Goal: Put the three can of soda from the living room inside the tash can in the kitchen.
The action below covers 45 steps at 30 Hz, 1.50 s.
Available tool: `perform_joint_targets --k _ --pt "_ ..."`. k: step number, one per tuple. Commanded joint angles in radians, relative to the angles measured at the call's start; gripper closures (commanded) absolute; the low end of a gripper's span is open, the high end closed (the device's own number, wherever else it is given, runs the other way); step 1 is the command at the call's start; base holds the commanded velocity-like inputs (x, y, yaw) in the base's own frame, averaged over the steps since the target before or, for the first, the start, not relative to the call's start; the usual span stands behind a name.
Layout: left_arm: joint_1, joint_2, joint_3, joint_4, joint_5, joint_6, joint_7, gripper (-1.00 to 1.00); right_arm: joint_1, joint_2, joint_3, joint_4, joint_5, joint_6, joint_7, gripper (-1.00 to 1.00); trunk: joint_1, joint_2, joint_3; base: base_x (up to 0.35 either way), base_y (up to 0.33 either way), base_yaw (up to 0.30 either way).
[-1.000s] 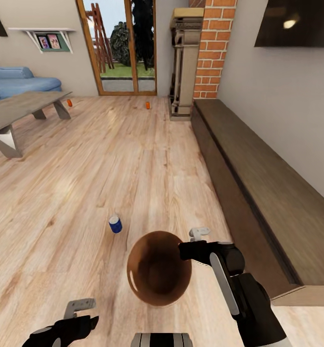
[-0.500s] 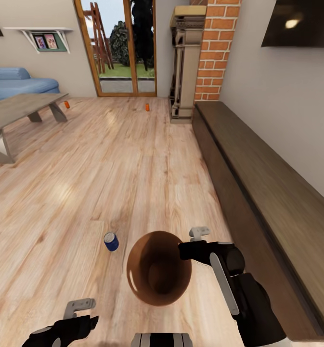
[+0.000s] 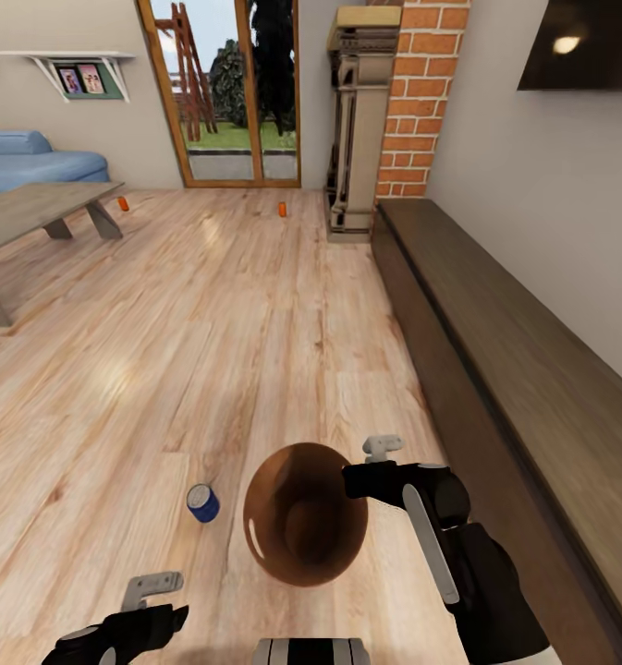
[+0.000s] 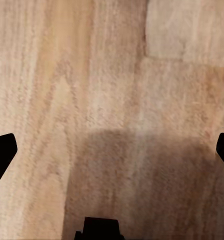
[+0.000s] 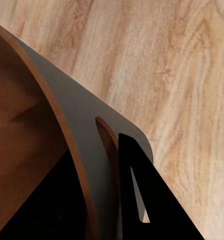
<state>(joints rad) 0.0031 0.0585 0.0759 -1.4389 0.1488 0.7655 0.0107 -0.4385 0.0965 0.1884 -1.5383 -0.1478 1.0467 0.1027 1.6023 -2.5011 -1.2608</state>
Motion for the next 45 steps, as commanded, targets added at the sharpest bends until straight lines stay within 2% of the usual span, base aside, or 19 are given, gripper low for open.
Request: perform_joint_targets --k 1,29,45 --pt "0.0 0.0 0.0 0.0 0.0 0.0 0.0 -1.0 0.0 0.0 0.0 0.0 -0.029 0.0 0.002 1.0 0.0 0.0 0.0 0.337 0.0 0.0" --pt "0.0 0.0 0.002 -0.001 0.0 0.0 0.0 -1.0 0.0 -0.001 -0.001 0.0 -0.029 0.0 0.002 1.0 0.0 0.0 0.0 0.331 0.0 0.0" --pt "0.0 0.001 0.0 -0.003 0.0 -0.001 0.0 -1.0 0.0 -0.001 -0.001 0.0 -0.03 0.0 0.002 1.0 0.0 0.0 0.0 0.029 0.0 0.0"
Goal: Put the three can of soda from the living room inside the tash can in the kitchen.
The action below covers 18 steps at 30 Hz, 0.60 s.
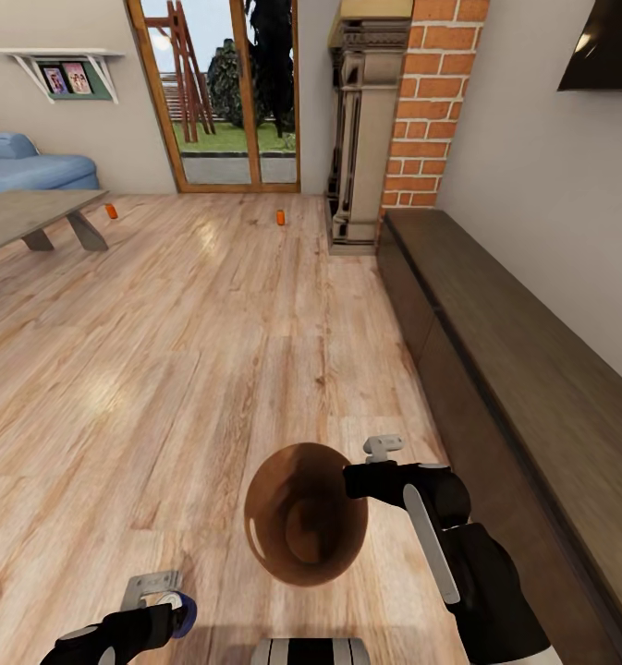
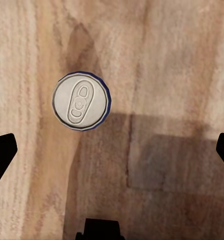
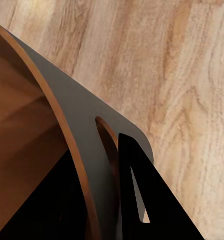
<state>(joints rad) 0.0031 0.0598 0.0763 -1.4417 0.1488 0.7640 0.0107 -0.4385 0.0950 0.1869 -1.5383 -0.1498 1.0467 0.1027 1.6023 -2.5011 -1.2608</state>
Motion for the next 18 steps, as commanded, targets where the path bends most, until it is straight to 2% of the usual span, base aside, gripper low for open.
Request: perform_joint_targets --k 1,18 --pt "0.0 0.0 0.0 0.0 0.0 0.0 0.0 -1.0 0.0 0.0 0.0 0.0 -0.028 0.0 0.002 1.0 0.0 0.0 0.0 0.0 0.0 0.0" --pt "0.0 0.0 0.0 0.0 0.0 -0.002 0.0 -1.0 0.0 0.0 0.0 0.0 -0.027 0.0 0.002 1.0 0.0 0.0 0.0 0.0 0.0 0.0"
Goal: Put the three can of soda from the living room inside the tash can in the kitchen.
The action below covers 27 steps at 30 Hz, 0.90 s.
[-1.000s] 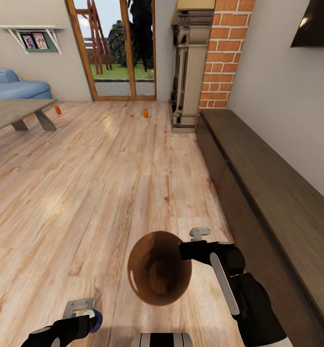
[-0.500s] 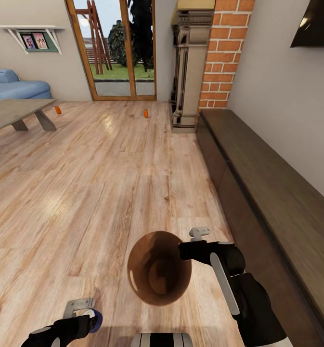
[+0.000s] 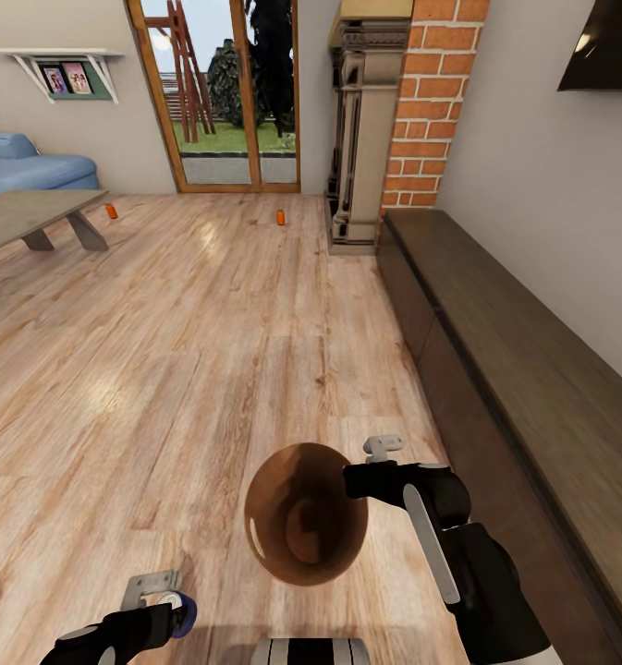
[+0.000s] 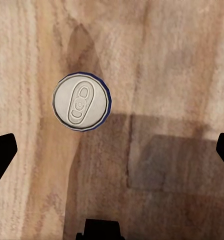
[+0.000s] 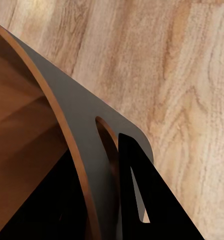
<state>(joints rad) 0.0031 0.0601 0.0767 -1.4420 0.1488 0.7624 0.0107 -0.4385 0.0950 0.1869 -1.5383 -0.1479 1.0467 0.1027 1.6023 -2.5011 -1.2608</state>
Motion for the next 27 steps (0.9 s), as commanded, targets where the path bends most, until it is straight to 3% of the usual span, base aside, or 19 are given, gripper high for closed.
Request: perform_joint_targets --k 1,27 --pt "0.0 0.0 0.0 0.0 0.0 0.0 0.0 -1.0 0.0 0.0 0.0 0.0 -0.029 0.001 0.002 1.0 0.0 0.0 0.0 0.0 0.0 0.0" --pt "0.0 0.001 -0.005 -0.002 0.0 -0.001 0.0 -1.0 0.0 0.0 -0.003 0.0 -0.03 0.001 0.002 1.0 0.0 0.0 0.0 0.0 0.0 0.0"
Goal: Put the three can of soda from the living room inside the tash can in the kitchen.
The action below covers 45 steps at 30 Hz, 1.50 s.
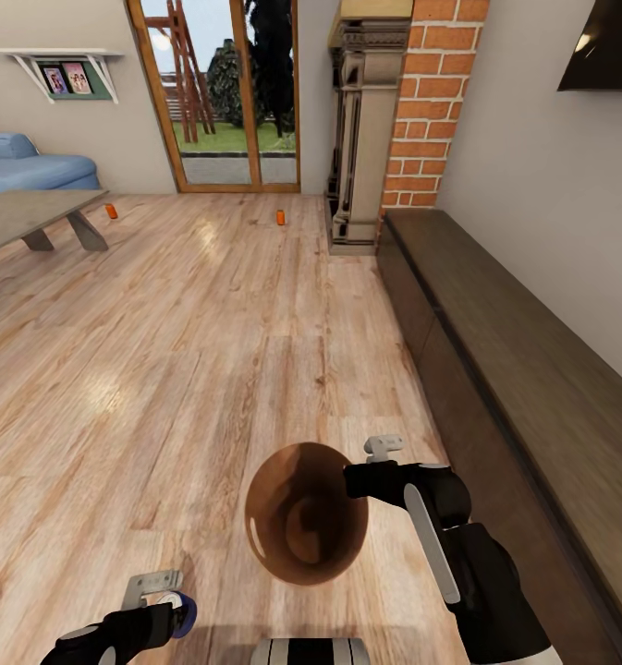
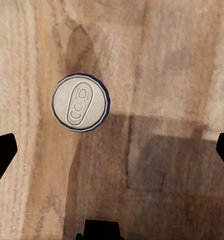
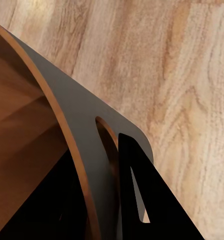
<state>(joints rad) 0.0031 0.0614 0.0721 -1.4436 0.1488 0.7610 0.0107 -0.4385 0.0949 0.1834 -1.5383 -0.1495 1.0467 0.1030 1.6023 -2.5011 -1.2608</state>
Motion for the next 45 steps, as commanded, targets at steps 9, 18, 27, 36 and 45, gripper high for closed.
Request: perform_joint_targets --k 9,18,27,36,45 --pt "0.0 0.0 -0.001 0.001 0.0 -0.001 0.0 -1.0 0.0 0.001 0.001 0.0 -0.028 0.0 0.001 1.0 0.0 0.0 0.0 0.0 0.0 0.109" --pt "0.0 0.0 -0.002 0.002 0.0 -0.003 0.0 -1.0 0.0 0.001 0.001 0.0 -0.028 0.0 0.001 1.0 0.0 0.0 0.0 0.0 0.0 0.246" --pt "0.0 0.0 0.0 0.002 0.0 -0.007 0.0 -1.0 0.0 0.002 0.0 0.0 -0.028 0.0 0.001 1.0 0.0 0.0 0.0 0.0 0.0 0.246" --pt "0.0 0.0 0.001 0.003 -0.002 -0.01 0.001 -1.0 0.0 0.0 -0.001 0.0 -0.028 0.0 0.001 1.0 0.0 0.0 0.0 0.0 0.0 0.014" --pt "0.0 -0.001 0.002 0.002 -0.002 -0.006 0.0 -1.0 0.0 0.0 -0.001 0.0 -0.027 0.0 0.001 1.0 0.0 0.0 0.0 0.0 0.0 0.0"
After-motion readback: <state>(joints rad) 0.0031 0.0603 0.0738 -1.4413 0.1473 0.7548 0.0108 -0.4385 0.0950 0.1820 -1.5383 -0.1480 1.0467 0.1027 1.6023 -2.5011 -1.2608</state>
